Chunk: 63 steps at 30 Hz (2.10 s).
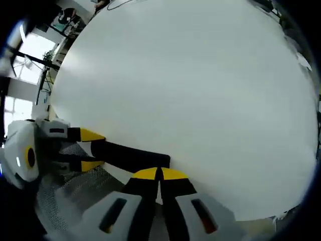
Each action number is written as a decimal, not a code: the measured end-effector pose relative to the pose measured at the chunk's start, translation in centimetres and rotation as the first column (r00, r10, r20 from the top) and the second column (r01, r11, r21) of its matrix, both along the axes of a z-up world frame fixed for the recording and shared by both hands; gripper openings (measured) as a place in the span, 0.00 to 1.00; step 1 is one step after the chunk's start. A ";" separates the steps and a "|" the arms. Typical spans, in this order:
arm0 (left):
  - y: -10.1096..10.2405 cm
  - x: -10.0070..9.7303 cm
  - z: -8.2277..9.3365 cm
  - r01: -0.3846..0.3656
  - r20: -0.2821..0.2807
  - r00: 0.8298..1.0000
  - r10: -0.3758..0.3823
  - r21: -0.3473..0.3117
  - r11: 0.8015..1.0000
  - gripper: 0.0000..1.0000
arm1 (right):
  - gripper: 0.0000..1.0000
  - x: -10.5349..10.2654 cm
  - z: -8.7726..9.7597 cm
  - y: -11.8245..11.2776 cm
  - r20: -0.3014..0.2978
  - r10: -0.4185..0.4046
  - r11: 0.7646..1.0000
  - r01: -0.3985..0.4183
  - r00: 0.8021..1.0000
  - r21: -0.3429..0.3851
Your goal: Press the specified remote control buttons in sequence, fully releasing each button before pressing the next.
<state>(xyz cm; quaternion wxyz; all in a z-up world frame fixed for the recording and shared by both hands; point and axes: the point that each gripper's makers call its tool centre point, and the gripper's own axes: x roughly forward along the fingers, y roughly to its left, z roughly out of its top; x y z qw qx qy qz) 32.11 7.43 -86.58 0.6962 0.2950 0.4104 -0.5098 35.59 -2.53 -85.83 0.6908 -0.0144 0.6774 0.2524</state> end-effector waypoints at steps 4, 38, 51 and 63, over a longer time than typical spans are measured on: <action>0.0 0.0 0.0 0.003 0.000 1.000 -0.003 0.001 1.000 0.25 | 0.00 0.2 0.3 0.4 0.002 -0.013 1.000 0.013 1.000 0.026; -0.1 0.0 0.0 0.024 0.005 1.000 -0.024 -0.003 1.000 0.25 | 0.00 -0.3 0.0 1.2 -0.043 -0.012 0.996 0.016 0.999 0.083; -0.1 0.0 0.0 0.032 0.010 0.999 -0.031 -0.008 0.999 0.25 | 0.00 -0.6 0.4 2.3 -0.087 -0.056 0.985 0.069 0.995 0.156; -0.1 0.0 0.0 0.036 0.011 0.999 -0.036 -0.010 0.999 0.25 | 0.00 -1.0 0.0 2.8 -0.122 -0.054 0.983 0.074 0.991 0.167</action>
